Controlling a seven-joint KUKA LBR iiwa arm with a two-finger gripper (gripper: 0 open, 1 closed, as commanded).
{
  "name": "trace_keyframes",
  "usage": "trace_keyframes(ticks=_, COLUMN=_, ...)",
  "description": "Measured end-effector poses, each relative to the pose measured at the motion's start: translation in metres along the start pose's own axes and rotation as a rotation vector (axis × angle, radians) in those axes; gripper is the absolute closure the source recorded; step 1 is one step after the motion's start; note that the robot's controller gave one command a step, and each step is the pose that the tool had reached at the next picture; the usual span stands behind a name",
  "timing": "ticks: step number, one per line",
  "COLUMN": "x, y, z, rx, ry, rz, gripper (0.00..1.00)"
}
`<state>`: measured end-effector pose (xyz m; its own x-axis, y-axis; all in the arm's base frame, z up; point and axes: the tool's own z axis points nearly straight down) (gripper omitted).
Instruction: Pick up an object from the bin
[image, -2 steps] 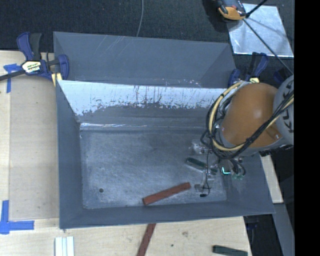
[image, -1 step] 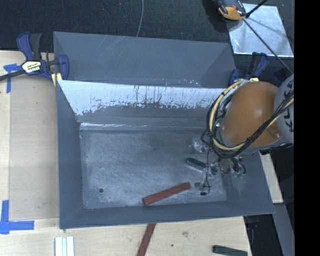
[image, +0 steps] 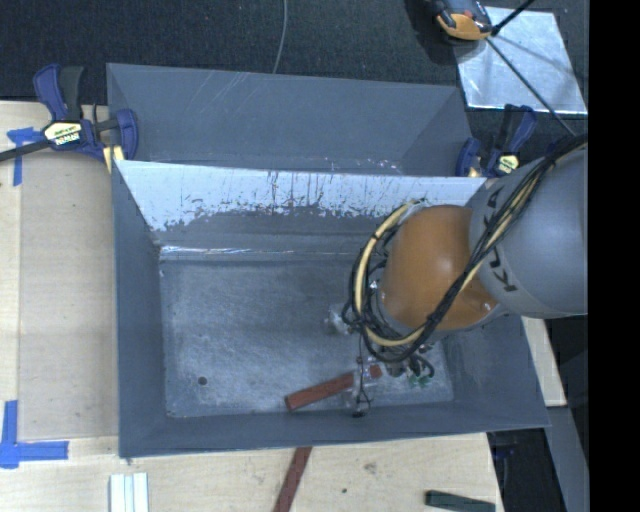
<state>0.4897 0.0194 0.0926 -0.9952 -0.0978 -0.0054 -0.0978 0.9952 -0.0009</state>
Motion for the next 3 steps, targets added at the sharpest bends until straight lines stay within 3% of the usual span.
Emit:
trace_keyframes(ticks=1, x=0.001, y=0.007, z=-0.014, rx=-0.001, ry=0.004, rz=-0.079, gripper=0.0)
trace_keyframes(ticks=2, x=0.002, y=0.012, z=-0.02, rx=-0.001, ry=0.003, rz=-0.022, gripper=0.0)
trace_keyframes(ticks=3, x=-0.001, y=0.023, z=0.023, rx=0.0, ry=-0.004, rz=-0.067, gripper=0.0)
